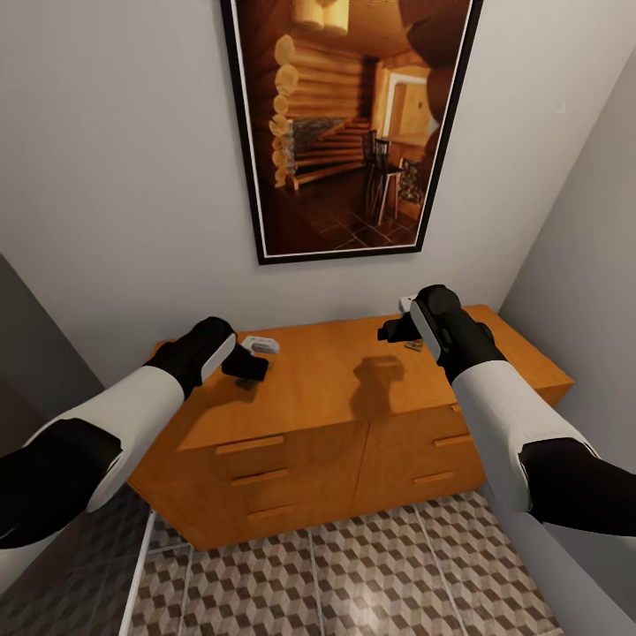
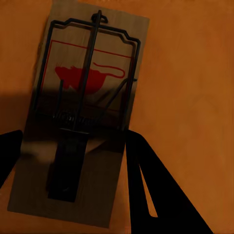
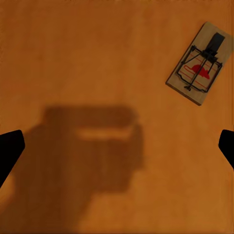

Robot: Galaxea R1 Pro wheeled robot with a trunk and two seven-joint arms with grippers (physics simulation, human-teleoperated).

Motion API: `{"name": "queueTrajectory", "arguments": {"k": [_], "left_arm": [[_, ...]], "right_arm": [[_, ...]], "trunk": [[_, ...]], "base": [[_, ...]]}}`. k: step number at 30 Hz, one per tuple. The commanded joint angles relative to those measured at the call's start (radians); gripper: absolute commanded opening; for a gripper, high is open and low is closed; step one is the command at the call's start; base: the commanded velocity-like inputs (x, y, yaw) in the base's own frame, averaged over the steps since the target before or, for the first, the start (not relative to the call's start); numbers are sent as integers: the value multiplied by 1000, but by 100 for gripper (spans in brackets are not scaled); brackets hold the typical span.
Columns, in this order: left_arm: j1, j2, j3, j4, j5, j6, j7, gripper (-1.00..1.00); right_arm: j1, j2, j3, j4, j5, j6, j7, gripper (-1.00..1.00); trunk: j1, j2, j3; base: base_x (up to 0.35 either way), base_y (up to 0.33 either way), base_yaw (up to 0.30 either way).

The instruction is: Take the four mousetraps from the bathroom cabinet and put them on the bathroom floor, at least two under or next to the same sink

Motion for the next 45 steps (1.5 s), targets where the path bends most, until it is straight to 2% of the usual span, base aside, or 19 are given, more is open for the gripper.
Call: {"name": "queueTrajectory", "arguments": {"k": [1,4,12,22,25,30,39,42,43,45], "left_arm": [[-1,5,1,-2,-1,2,-6,-100],[-1,8,26,-3,1,2,-8,-100],[-1,11,127,-4,2,3,-12,-100],[-1,11,153,-4,5,4,-27,-100],[-1,10,155,-4,5,4,-59,-100],[-1,10,156,-4,4,5,-165,-100],[-1,11,166,-28,10,6,-217,-100],[-1,11,191,-45,23,8,-220,-100],[-1,11,217,-52,34,13,-222,-100],[-1,12,243,-57,42,21,-222,-100]], "right_arm": [[-1,-1,2,-1,0,4,0,100],[-1,-1,2,-1,-1,4,-1,100],[-1,-1,2,0,-1,4,-2,100],[-1,-1,2,3,0,4,-3,100],[-1,-1,1,4,0,4,-3,100],[-1,-1,0,5,-1,4,-2,100],[-1,-1,-5,5,-2,4,-6,100],[-1,-1,-14,6,-2,4,-39,100],[-1,-1,-24,6,-3,4,-83,100],[-1,-1,-36,6,-4,4,-138,100]], "trunk": [[0,-1,-1],[0,-1,-1],[0,-1,-1],[0,-1,-1],[0,-1,-1],[0,-1,-1],[0,-1,-1],[0,-1,-1],[0,-1,-1],[0,-1,-1]], "base": [[0,0,0],[0,0,0],[0,0,0],[0,0,0],[0,0,0],[0,0,0],[0,0,0],[0,0,0],[0,0,0],[0,0,0]]}}
